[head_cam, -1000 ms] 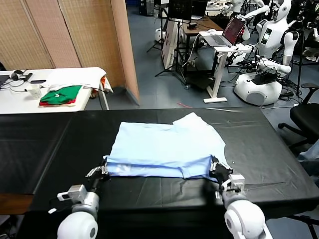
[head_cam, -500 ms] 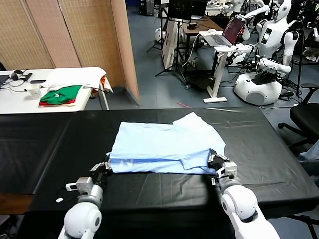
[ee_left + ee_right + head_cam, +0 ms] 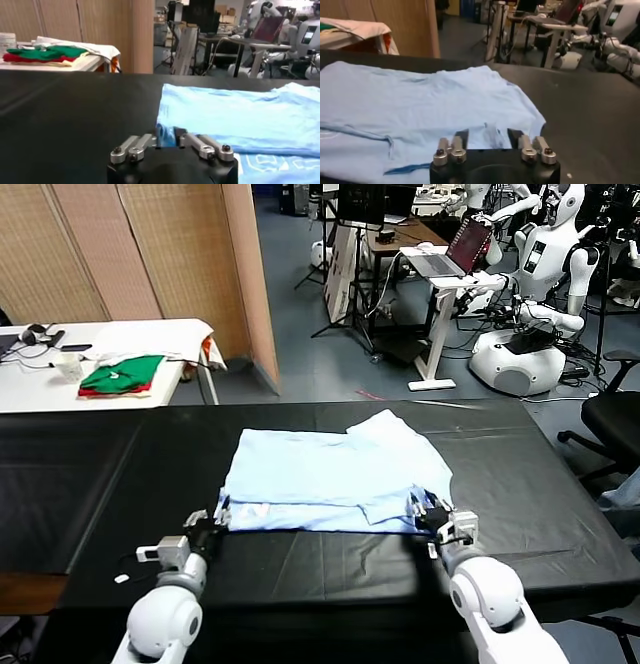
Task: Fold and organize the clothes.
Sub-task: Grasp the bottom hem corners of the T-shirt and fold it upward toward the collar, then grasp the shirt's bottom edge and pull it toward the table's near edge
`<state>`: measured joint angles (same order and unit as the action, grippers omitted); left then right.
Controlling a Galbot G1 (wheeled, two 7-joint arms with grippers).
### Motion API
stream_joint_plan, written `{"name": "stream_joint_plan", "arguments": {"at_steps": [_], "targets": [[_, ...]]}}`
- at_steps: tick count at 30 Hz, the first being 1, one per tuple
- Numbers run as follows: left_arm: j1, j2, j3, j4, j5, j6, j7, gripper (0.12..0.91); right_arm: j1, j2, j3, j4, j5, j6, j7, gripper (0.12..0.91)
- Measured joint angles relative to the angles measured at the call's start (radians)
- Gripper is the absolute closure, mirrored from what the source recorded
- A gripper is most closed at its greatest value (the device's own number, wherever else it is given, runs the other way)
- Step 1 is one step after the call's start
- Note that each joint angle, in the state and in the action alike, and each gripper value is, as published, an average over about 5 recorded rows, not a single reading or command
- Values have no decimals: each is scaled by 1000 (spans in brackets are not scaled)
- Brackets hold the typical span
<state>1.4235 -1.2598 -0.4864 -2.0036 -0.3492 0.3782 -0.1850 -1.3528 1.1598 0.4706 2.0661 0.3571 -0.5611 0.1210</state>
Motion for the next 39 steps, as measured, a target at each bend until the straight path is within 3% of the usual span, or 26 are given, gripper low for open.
{"name": "stream_joint_plan", "arguments": {"at_steps": [4,10,16,20,23,28,31,33,35,39], "targets": [[42,3,-12,-38,-20,12,1,133,-67,-14,39,19,34,14,0,120],[61,-6,-7,-45,-38,21,1,123,-133,-21,80,25,68,23,-7,217],[68,-6,-7,-29,-40,19,3,123,-148,-19,83,21,69,24,-8,263],[71,-8,-6,-23,-41,18,5,143,-153,-13,83,14,68,24,-8,375],[70,-13,-3,-17,-40,18,6,225,-157,-9,83,9,67,25,-8,484],[69,-19,10,-4,-33,19,7,490,-160,-6,83,4,65,30,-12,745],[68,-21,18,-2,-38,24,8,660,-160,-8,83,7,65,30,-14,860],[67,-23,21,-5,-45,34,3,791,-162,-12,83,12,65,29,-14,880],[69,-24,21,-11,-48,44,-8,865,-165,-17,83,17,66,28,-15,884],[83,-18,16,-28,-32,58,-31,885,-176,-32,78,33,76,27,-33,884]]}}
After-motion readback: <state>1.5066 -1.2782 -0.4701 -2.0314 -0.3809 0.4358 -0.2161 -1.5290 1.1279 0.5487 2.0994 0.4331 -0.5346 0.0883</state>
